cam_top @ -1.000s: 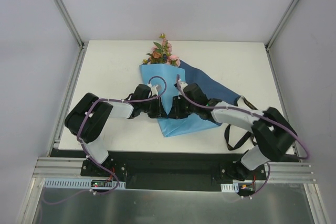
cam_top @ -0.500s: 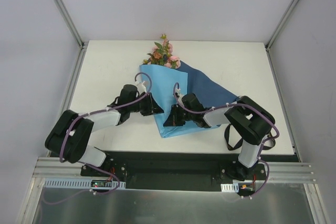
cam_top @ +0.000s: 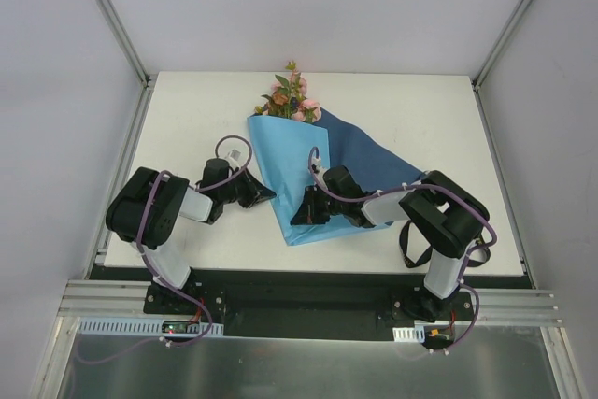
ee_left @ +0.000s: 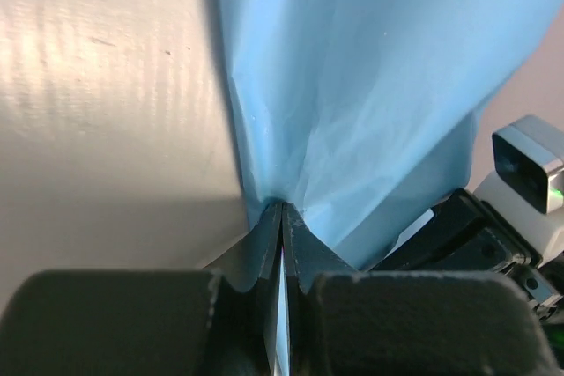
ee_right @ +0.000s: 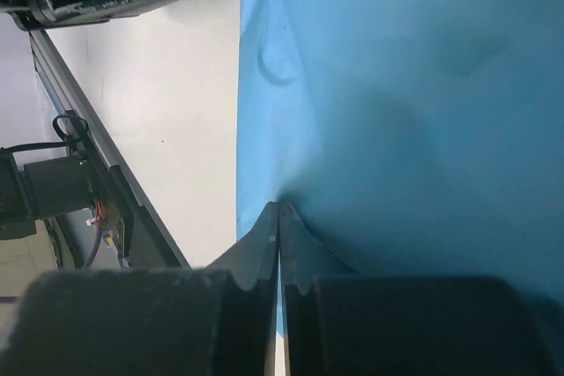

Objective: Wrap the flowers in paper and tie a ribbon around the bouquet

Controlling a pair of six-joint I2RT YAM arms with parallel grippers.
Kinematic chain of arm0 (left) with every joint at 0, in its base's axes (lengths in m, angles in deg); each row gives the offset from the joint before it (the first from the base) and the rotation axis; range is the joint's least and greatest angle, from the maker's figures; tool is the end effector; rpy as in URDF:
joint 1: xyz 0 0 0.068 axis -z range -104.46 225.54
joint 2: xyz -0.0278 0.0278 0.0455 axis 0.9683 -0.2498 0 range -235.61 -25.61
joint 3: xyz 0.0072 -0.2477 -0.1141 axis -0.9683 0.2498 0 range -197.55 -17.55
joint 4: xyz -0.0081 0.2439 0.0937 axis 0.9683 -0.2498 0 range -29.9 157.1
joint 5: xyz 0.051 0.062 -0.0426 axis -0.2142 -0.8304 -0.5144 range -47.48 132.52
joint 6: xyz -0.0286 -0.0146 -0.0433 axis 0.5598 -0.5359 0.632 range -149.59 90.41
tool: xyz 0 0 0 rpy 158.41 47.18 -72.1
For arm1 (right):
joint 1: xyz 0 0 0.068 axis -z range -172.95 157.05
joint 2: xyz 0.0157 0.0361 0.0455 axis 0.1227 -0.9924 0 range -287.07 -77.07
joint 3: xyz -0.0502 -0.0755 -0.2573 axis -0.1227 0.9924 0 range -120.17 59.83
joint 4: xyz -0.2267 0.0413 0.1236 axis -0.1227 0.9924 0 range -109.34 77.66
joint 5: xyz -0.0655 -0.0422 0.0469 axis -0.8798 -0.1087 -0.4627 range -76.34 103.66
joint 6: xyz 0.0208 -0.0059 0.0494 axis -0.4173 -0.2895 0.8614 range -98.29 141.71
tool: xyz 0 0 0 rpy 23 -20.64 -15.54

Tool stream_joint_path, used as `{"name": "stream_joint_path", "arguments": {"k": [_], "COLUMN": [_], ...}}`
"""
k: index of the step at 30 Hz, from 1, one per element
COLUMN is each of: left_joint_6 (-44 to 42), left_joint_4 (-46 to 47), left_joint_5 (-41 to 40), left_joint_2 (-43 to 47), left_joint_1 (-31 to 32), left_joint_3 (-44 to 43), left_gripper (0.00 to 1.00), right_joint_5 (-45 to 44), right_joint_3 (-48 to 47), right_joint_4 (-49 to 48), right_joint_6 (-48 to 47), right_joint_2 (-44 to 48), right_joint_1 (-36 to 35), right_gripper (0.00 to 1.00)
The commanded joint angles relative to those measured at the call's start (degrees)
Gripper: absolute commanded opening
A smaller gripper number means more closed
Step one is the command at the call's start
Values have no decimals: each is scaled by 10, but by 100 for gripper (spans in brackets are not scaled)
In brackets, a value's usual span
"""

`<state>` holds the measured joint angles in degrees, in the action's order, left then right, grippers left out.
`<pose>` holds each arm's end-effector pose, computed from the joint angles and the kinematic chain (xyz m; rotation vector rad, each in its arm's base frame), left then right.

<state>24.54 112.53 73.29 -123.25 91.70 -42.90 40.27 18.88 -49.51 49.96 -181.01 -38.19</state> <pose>0.2638 -0.0955 0.1128 -0.3638 2.2010 -1.2729 0.2262 0.2508 0.1213 -0.6395 2.2540 1.1981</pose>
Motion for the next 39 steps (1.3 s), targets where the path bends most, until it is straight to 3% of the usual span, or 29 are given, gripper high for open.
{"name": "stream_joint_path", "arguments": {"k": [1, 5, 15, 25, 39], "left_joint_6": [9, 8, 32, 70, 89], "left_joint_4": [31, 2, -11, -128, -285], "left_joint_5": [-33, -66, -60, -112, -155], "left_joint_2": [-18, -23, -98, -157, -286], "left_joint_1": [-18, -48, -67, -108, -149], "left_joint_3": [-13, -16, -120, -221, -457], "left_gripper": [0, 0, 0, 0, 0], "right_joint_5": [5, -7, -14, -20, -13], "right_joint_3": [-16, -15, -32, -48, -61], "right_joint_4": [24, 40, 83, 115, 152], "right_joint_6": [-10, -17, -38, -49, -54], "right_joint_2": [-17, -14, -4, -4, 1], "right_joint_1": [-3, -5, -6, -9, -9], "right_gripper": [0, 0, 0, 0, 0]}}
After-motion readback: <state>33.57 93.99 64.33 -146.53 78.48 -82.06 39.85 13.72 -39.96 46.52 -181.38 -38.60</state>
